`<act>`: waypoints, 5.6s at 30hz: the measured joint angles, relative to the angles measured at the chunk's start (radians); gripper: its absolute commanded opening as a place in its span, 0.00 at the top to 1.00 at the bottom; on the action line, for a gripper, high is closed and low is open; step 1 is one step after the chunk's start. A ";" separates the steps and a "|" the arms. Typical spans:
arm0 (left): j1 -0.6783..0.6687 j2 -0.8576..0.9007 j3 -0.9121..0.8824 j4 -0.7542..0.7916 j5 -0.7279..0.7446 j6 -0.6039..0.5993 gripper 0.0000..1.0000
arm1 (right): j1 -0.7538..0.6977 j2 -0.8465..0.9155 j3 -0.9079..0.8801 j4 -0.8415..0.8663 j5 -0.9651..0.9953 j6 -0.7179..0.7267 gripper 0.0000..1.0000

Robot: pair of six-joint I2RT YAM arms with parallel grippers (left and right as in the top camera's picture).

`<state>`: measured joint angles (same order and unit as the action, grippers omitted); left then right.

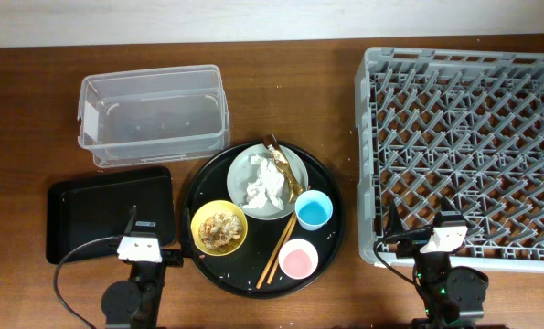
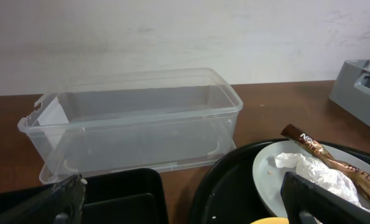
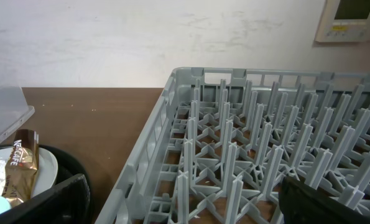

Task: Sort waste into correct bins and load items into the dishwasher rack
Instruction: 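Move the left gripper toward the white plate on the round tray, then grasp the white tissue with the left gripper and drop it in the clear bin, then grasp the Nescafe wrapper with the left gripper and drop it in the bin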

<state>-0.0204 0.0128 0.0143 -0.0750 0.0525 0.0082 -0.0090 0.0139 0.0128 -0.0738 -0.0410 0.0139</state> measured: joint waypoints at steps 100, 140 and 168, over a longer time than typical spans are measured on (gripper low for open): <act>-0.459 1.861 1.170 -0.508 0.100 -0.129 1.00 | 0.000 0.974 0.958 -0.865 0.026 0.143 0.02; -0.434 1.736 1.326 -0.445 0.099 -0.368 0.31 | 0.000 0.974 0.960 -0.865 0.026 0.143 0.02; -0.228 1.547 1.313 -0.455 -0.130 -0.367 0.99 | 0.000 0.974 0.960 -0.865 0.026 0.143 0.02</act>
<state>-0.2481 1.5597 1.3270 -0.5301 -0.0780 -0.3584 -0.0090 0.9878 0.9726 -0.9390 -0.0151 0.1574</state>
